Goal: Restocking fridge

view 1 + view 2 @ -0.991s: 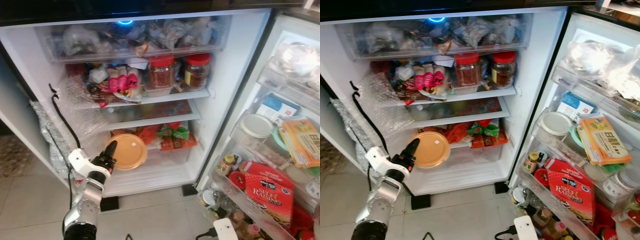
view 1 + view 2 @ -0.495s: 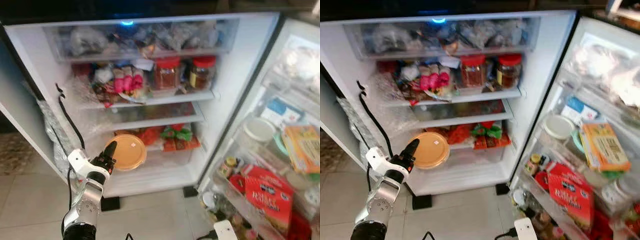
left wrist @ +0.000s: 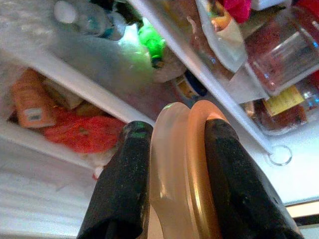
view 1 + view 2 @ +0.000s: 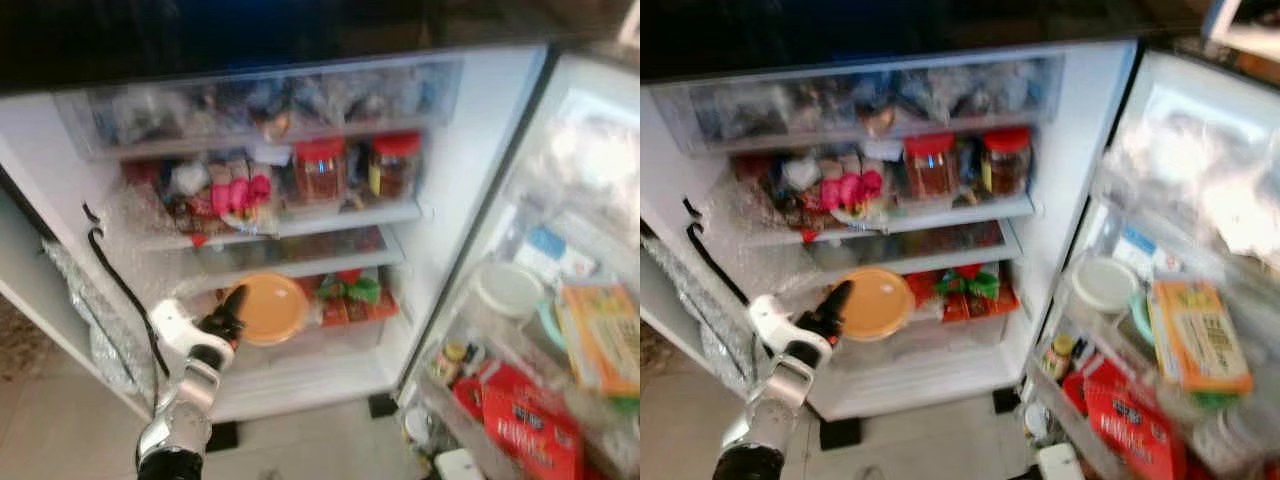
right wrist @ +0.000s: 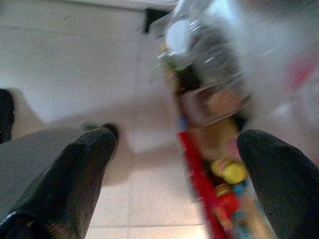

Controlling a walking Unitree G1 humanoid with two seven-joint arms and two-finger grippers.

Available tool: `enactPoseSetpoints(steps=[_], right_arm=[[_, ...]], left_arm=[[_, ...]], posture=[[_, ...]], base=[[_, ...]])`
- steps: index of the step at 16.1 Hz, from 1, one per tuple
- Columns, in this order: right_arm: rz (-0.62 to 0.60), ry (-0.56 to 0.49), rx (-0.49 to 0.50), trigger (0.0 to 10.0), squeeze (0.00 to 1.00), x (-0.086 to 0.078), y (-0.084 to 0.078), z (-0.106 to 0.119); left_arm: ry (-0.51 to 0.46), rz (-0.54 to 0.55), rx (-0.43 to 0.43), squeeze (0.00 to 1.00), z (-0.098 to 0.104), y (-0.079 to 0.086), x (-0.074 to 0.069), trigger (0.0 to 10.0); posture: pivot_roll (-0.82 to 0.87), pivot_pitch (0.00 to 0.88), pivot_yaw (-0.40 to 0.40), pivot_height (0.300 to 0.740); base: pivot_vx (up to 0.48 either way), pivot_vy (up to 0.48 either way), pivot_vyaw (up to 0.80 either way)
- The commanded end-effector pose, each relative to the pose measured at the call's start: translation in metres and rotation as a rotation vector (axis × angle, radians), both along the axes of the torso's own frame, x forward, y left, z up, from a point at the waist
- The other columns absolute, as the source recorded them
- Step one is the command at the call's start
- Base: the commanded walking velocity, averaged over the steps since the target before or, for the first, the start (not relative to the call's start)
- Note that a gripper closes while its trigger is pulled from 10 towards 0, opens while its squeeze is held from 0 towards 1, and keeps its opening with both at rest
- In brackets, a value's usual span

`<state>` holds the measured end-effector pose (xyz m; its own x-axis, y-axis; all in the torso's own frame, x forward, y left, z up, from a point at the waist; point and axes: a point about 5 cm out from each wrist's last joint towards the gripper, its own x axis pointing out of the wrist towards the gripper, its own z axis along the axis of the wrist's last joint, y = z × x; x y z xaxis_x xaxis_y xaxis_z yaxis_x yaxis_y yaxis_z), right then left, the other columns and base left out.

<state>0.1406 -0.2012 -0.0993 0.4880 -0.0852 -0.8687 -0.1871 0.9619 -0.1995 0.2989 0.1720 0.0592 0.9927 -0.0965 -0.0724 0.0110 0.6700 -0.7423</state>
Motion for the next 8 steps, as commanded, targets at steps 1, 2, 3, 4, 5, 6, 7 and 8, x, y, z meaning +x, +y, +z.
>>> enactPoseSetpoints(steps=[1,2,3,4,5,6,7,8], right_arm=[[0.016,0.005,0.024,10.0,0.00,0.0006,0.0114,-0.0015],[0.017,0.008,0.023,10.0,0.00,-0.0004,0.0113,-0.0018],[0.018,0.010,0.024,10.0,0.00,-0.0010,0.0113,-0.0021],[0.018,0.010,0.024,10.0,0.00,-0.0014,0.0112,-0.0022],[0.018,0.014,0.024,10.0,0.00,-0.0025,0.0112,-0.0026],[0.018,0.016,0.024,10.0,0.00,-0.0034,0.0114,-0.0029],[0.018,0.019,0.023,10.0,0.00,-0.0043,0.0117,-0.0032],[0.018,0.019,0.023,10.0,0.00,-0.0046,0.0118,-0.0034]], left_arm=[[0.009,0.028,0.038,0.00,0.0001,0.0156,-0.0024,10.0],[0.017,0.019,0.043,0.00,-0.0014,0.0150,-0.0030,10.0],[0.019,0.013,0.040,0.00,-0.0021,0.0145,-0.0033,10.0],[0.024,0.008,0.042,0.00,-0.0028,0.0141,-0.0036,10.0],[0.031,0.000,0.045,0.00,-0.0041,0.0132,-0.0042,10.0],[0.034,-0.009,0.043,0.00,-0.0050,0.0123,-0.0048,10.0],[0.036,-0.017,0.045,0.00,-0.0056,0.0116,-0.0051,10.0],[0.036,-0.018,0.045,0.00,-0.0057,0.0115,-0.0052,10.0]], posture=[[-0.13,0.070,-0.018,0.740],[-0.13,0.070,-0.018,0.740],[-0.13,0.070,-0.018,0.740],[-0.13,0.071,-0.018,0.740],[-0.13,0.071,-0.018,0.740],[-0.13,0.072,-0.018,0.740],[-0.13,0.072,-0.018,0.740],[-0.13,0.072,-0.018,0.740]], base=[[0.000,0.000,0.00],[0.000,0.000,0.00],[0.000,0.000,0.00],[0.000,0.000,0.00],[0.000,0.000,0.00],[0.000,0.000,0.00],[0.000,0.000,0.00],[0.000,0.000,0.00]])
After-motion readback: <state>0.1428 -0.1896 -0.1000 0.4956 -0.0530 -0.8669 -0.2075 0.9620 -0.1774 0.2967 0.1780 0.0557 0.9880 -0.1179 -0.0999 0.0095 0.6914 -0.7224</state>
